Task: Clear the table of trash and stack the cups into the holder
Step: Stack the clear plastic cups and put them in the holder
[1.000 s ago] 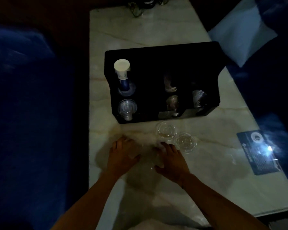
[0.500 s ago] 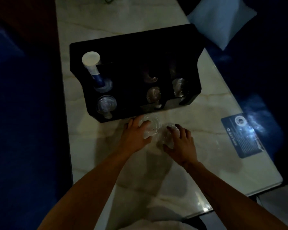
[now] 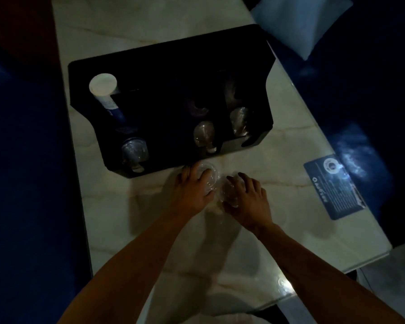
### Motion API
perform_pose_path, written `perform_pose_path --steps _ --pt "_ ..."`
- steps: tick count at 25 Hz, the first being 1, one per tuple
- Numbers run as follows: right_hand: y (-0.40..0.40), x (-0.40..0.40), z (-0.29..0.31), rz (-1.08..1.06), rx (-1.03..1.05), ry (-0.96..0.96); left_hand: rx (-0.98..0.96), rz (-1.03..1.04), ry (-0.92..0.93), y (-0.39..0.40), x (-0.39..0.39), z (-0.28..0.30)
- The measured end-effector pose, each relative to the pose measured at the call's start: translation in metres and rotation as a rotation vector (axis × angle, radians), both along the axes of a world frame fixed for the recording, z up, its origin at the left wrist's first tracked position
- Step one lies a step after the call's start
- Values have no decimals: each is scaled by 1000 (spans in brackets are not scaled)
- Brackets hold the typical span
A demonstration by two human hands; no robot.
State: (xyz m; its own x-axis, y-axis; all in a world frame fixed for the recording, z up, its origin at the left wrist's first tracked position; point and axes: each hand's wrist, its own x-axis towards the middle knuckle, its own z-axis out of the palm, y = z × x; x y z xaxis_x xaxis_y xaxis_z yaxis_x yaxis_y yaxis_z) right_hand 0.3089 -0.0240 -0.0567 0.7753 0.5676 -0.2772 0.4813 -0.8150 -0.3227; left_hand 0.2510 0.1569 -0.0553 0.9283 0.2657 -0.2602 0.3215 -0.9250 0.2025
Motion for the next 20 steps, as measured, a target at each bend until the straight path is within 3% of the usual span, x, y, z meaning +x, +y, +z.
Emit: perform_pose_path --steps 9,14,20 --pt "-6 -1 -1 23 18 -5 104 -20 2 -3 -1 8" --pt "-11 -6 -1 22 16 -3 23 -27 60 -5 7 5" --pt "-12 -27 1 81 56 -37 132 -3 -144 4 -48 -2"
